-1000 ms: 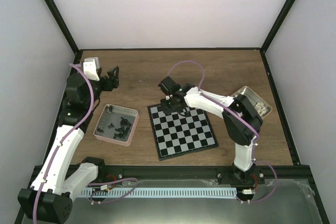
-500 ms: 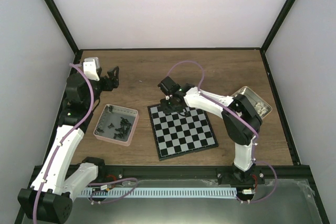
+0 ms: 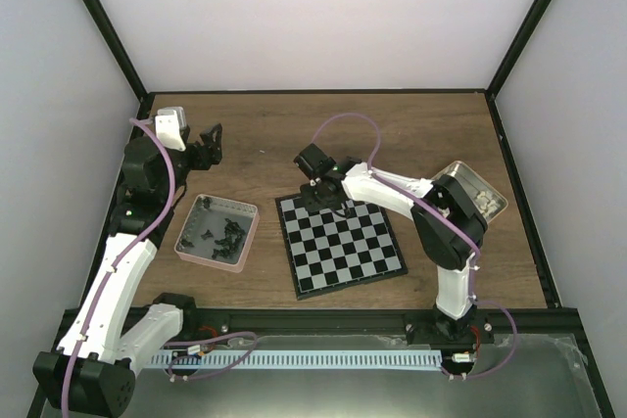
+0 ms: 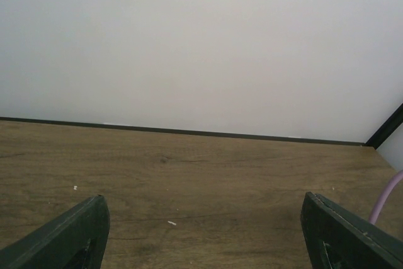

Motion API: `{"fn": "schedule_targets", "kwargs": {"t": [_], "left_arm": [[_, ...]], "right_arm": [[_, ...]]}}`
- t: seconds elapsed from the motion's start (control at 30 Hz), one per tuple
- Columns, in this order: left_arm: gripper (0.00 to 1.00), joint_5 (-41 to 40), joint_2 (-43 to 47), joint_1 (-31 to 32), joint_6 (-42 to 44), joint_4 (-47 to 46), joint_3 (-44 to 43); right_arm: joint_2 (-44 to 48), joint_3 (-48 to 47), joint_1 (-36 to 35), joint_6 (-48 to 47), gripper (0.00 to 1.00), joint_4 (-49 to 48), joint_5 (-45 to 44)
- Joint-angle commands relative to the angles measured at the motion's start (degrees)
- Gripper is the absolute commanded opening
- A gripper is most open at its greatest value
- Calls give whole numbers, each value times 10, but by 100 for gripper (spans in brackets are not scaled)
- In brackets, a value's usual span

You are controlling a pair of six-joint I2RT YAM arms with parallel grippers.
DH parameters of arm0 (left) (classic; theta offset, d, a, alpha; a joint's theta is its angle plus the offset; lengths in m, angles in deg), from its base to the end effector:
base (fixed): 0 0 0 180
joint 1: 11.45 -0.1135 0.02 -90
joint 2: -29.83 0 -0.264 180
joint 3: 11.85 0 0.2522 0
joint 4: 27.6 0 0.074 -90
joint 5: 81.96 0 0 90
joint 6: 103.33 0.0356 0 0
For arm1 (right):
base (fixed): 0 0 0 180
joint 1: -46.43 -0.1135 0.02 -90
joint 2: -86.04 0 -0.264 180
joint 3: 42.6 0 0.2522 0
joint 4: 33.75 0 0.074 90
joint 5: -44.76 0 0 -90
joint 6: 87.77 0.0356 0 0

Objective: Set up the chess pieces on the board
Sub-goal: Place the chess piece on the chessboard.

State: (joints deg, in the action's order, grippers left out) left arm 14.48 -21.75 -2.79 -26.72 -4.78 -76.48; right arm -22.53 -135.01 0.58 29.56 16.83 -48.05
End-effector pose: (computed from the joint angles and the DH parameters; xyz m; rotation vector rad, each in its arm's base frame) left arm 0.2064 -0.0355 0.3587 0.0107 1.7553 -0.3793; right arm 0.2726 0.2783 0.1929 -0.4324 2.7389 0.2856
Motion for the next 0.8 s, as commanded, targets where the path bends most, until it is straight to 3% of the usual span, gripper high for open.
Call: {"fn": "schedule_targets", "kwargs": {"t": [0.0, 0.27, 0.6, 0.77], "left_arm": [[85, -4, 3, 1, -1, -11, 5], [85, -4, 4, 1, -1, -11, 5], [85, -3, 3, 1, -2, -12, 6], [85, -3, 2, 1, -2, -12, 6]], "right_arm": [[-4, -6, -1, 8, 12, -13, -48], [-17, -20, 9, 16, 12, -23, -70], [-24, -23, 13, 5, 12, -59, -16], [-31, -28, 17, 14, 11, -51, -52]]}}
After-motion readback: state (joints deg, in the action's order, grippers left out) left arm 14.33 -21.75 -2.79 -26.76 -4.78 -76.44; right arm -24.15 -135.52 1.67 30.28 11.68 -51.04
